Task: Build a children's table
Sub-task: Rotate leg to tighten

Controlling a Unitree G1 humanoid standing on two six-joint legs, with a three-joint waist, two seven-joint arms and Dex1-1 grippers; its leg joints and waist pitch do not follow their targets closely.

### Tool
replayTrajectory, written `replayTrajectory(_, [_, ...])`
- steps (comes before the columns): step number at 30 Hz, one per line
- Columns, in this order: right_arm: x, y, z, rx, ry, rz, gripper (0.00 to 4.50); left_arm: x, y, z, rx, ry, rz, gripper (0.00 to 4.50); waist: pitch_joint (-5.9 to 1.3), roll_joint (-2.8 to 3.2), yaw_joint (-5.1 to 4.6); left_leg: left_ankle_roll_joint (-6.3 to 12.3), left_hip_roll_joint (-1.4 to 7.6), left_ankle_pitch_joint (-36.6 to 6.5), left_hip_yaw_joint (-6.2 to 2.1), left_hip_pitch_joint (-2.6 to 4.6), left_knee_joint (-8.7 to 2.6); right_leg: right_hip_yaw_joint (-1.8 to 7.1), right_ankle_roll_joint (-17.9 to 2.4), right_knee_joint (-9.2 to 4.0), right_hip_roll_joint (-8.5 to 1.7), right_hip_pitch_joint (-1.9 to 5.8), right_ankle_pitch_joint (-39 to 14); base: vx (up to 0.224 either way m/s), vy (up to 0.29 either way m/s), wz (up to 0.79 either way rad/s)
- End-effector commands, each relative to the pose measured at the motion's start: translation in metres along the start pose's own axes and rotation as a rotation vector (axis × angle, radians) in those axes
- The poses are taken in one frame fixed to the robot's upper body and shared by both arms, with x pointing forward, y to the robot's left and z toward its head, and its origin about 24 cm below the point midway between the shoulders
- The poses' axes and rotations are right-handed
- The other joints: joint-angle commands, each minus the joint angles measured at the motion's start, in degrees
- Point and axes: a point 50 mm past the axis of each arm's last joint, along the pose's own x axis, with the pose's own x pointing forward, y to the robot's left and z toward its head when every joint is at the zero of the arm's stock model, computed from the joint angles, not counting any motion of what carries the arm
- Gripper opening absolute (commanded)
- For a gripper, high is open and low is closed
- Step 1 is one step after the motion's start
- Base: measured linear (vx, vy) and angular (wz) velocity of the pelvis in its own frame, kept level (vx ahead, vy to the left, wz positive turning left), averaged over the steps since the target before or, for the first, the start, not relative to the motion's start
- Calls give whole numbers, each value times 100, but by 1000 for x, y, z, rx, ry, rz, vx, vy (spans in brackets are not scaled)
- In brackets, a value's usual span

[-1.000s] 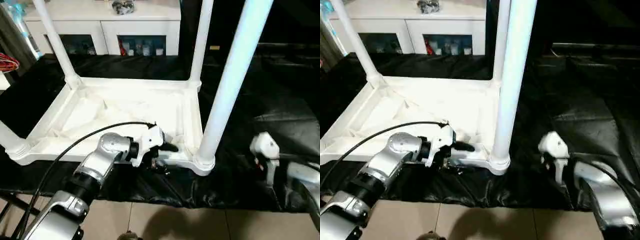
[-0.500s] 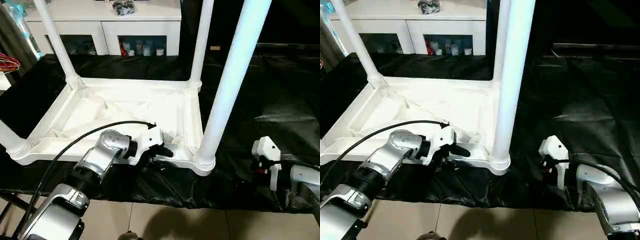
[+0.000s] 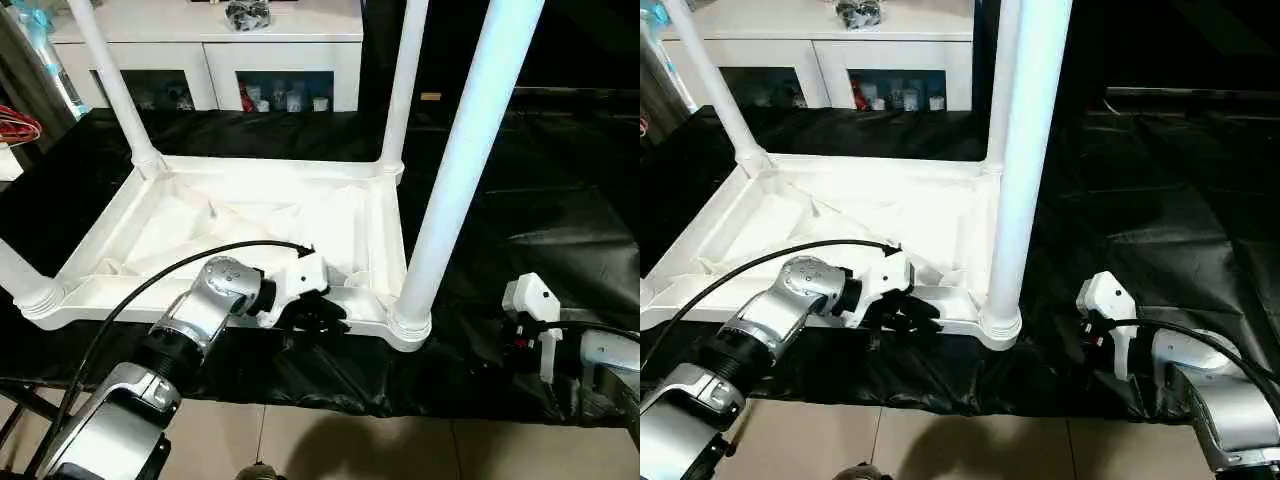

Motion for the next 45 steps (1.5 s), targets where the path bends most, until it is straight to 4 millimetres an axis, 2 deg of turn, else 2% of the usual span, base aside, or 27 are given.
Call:
replayTrajectory(1, [3, 1, 4, -17, 4, 9, 450, -4, 1, -7, 1, 60, 2, 41, -340, -102, 32, 360, 137, -1299, -49, -19, -379, 239, -593, -553, -350, 311, -2336, 0, 0, 0])
replayTrajectory(5, [7, -1, 6, -24, -6, 7, 450, -6, 3, -4, -35, 27, 7, 9, -351, -104, 26, 358, 137, -1231, -52, -25, -379, 238, -584, -539, -350, 315, -2326, 0, 0, 0])
replayTrajectory(11, [19, -5, 10, -47, -33, -19, 450, -8, 8, 8, -170, -90, 65, 3, -373, -93, -18, 379, 146, -1069, -51, -40, -363, 241, -884, -468, -350, 324, -1783, 0, 0, 0])
replayTrajectory(12, [23, -8, 11, -60, -33, -38, 450, -6, 7, 12, -180, -110, 63, 3, -376, -137, -41, 377, 143, -1015, -48, -50, -362, 238, -918, -457, -353, 337, -1713, 0, 0, 0])
replayTrajectory(13, [23, -8, 11, -60, -33, -38, 450, -6, 7, 12, -180, -110, 63, 3, -376, -137, -41, 377, 143, -1015, -48, -50, -362, 238, -918, -457, -353, 337, -1713, 0, 0, 0])
replayTrajectory(14, [30, -11, 13, -76, -32, -58, 450, -2, 3, 15, -173, -112, 55, 3, -384, -110, -60, 382, 140, -956, -41, -43, -345, 239, -979, -445, -358, 328, -1661, 0, 0, 0])
replayTrajectory(15, [35, -12, 14, -78, -29, -58, 450, 0, 0, 14, -156, -99, 48, 3, -378, -125, -94, 410, 132, -921, -35, -61, -346, 236, -987, -454, -343, 328, -1634, 0, 0, 0])
replayTrajectory(17, [42, -13, 16, -90, -20, -43, 450, 6, -4, 11, -145, -85, 43, 3, -371, -115, -120, 439, 126, -921, -30, -58, -343, 234, -956, -463, -334, 326, -1677, 0, 0, 0])
replayTrajectory(21, [53, -22, 19, -96, -4, -71, 450, 9, -6, 10, -124, -70, 47, 3, -384, -99, -117, 437, 135, -874, -33, -51, -337, 241, -935, -449, -338, 319, -1681, 0, 0, 0])
replayTrajectory(22, [55, -24, 21, -95, -4, -68, 450, 9, -6, 11, -121, -69, 48, 3, -393, -123, -121, 432, 136, -857, -30, -53, -336, 243, -943, -431, -341, 328, -1633, 0, 0, 0])
replayTrajectory(23, [57, -24, 21, -99, -5, -55, 450, 9, -7, 12, -122, -68, 52, 3, -394, -122, -121, 444, 147, -862, -31, -46, -335, 243, -980, -423, -348, 321, -1598, 0, 0, 0])
replayTrajectory(27, [62, -25, 23, -112, 3, -20, 403, 8, -6, 13, -120, -65, 65, 0, -395, -153, -112, 495, 145, -763, -21, -58, -325, 252, -976, -409, -343, 327, -1480, 0, 0, 0])
replayTrajectory(28, [63, -25, 24, -112, 2, -14, 403, 7, -5, 13, -120, -64, 67, 0, -398, -160, -108, 506, 141, -715, -23, -66, -321, 252, -982, -392, -345, 334, -1432, 0, 0, 0])
replayTrajectory(33, [69, -27, 26, -113, -5, 5, 360, 3, -4, 12, -118, -60, 78, 0, -384, -171, -122, 488, 139, -801, -16, -55, -329, 249, -925, -424, -350, 319, -1674, 0, 0, 0])
replayTrajectory(42, [75, -28, 25, -107, -15, 27, 307, -2, -1, 7, -121, -40, 85, 0, -392, -166, -146, 495, 138, -750, -17, -56, -324, 247, -980, -406, -347, 321, -1552, 0, 0, 0])
replayTrajectory(45, [81, -30, 26, -81, -54, -6, 285, -4, 7, 8, -120, -40, 149, 0, -384, -165, -152, 484, 132, -785, -11, -51, -323, 247, -997, -412, -341, 314, -1586, 0, 0, 0])
